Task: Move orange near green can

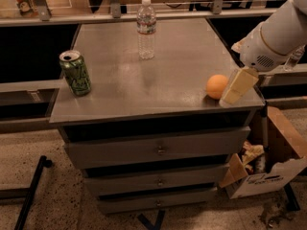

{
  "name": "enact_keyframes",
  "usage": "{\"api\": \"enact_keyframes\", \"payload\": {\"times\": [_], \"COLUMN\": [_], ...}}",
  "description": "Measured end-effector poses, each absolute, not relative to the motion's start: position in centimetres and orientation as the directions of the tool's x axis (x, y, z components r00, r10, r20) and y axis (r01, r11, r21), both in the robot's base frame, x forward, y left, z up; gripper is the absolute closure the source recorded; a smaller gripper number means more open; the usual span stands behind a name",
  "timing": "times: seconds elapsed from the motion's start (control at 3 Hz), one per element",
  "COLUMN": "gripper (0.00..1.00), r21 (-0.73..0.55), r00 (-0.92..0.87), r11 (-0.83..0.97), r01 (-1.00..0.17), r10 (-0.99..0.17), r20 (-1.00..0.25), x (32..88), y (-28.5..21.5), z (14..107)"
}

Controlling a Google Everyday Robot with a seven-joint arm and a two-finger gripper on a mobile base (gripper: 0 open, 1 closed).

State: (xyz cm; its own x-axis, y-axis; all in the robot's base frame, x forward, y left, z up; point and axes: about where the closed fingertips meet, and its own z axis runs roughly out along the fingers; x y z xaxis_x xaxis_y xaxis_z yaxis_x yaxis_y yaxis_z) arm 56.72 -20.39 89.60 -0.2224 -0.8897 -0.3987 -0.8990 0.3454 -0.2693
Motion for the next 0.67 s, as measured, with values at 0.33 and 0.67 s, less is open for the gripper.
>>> {"api": "enact_keyframes", "payload": {"times": [0.33,0.67], "gripper": [0.00,0.00], "r21": [-0.229,-0.199], "r00": [-0.227,-0.233], "r11": [0.355,0.361], "r01": [-0.906,-0.911], "r10": [-0.865,-0.849], "r20": [-0.447,-0.473], "x": [57.8,58.3], "y": [-19.5,-19.1], "z": [87.3,85.7]}}
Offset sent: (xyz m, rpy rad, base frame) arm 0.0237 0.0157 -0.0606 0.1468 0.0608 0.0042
